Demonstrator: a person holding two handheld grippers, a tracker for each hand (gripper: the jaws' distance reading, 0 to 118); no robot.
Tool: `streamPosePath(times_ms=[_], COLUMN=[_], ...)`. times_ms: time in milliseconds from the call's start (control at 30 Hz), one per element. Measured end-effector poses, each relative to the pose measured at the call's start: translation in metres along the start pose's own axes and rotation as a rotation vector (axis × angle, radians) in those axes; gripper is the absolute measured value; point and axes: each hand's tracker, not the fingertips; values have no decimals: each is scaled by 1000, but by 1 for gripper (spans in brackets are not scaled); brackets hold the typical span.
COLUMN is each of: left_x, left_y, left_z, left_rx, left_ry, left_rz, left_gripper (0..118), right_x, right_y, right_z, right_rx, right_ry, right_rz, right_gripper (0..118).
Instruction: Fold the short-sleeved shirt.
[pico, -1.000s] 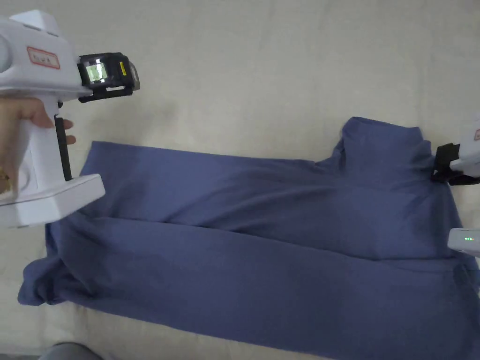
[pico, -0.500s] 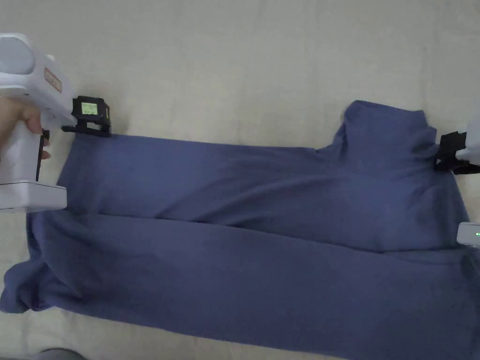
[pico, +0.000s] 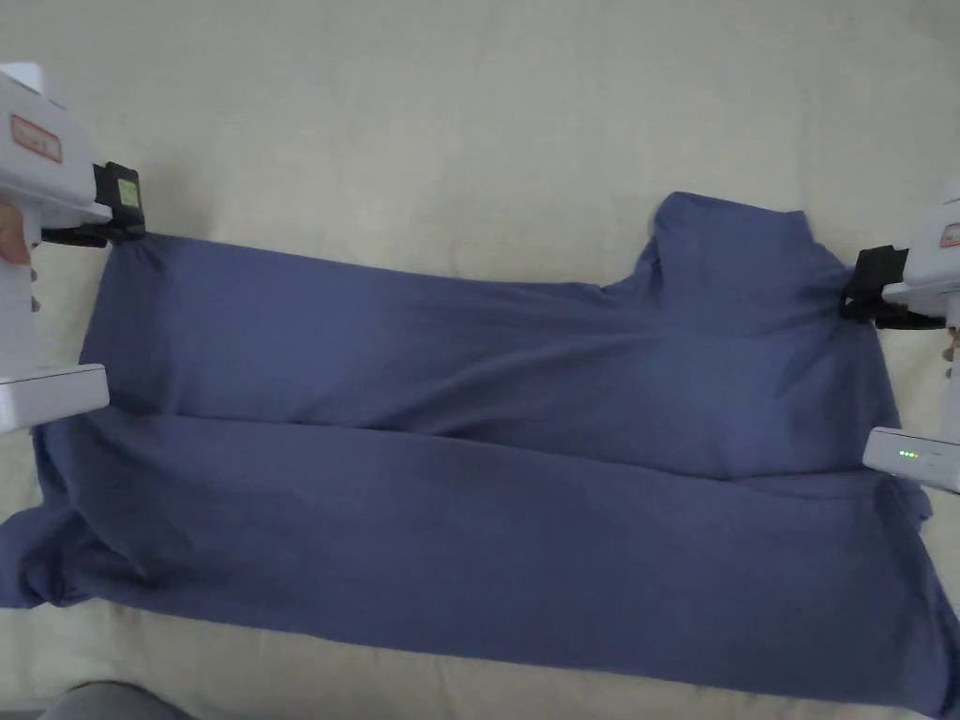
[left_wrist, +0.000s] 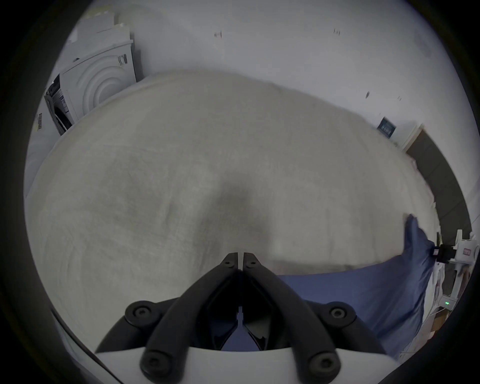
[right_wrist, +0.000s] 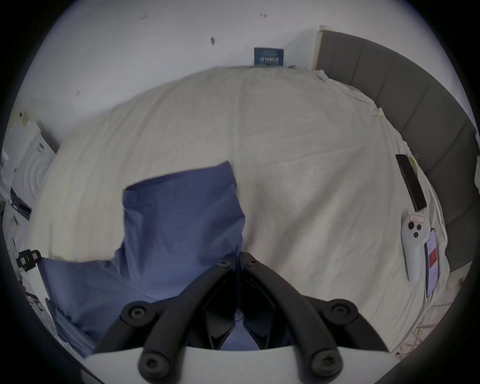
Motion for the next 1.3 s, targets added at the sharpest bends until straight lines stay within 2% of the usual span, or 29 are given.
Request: streamPosePath(times_ms=[100,200,433,567,733,867,900,1067,1200,1233,1267,1300], left_x=[-10,-25,-42,-49,-48,-56,-57,-53,-55,-54,-53,-54], left_y=[-10,-23,-65,-95,-145,-185,-193,-225,-231,-229,-228,-227], left_z=[29,56,123,147,157,141,137,119,117,119,121,124], left_rx=[41,78,150,171,132,42,20,-65,-69,-67,-64,-61], left_ry=[-1,-40,-97,-129,-100,-41,-19,33,46,45,61,94], left_rz=[11,100,109,126,68,83,77,57,100,110,110,97], left_gripper=[0,0,0,0,0,0,0,0,0,3,15,41], right_x=[3,9,46,60,79,96,85,80,80,80,82,84], right_y=[-11,-27,-79,-121,-171,-202,-215,-251,-263,-263,-262,-262], right_z=[31,66,132,150,151,124,129,110,108,109,111,114], right_rx=[43,70,141,147,139,85,71,-16,-20,-16,-16,-17], right_ry=[16,21,71,72,67,59,54,38,48,55,74,76], right_rz=[25,49,5,15,1,-59,-72,-104,-149,-170,-188,-181], right_gripper=[0,0,0,0,0,0,0,0,1,2,10,36])
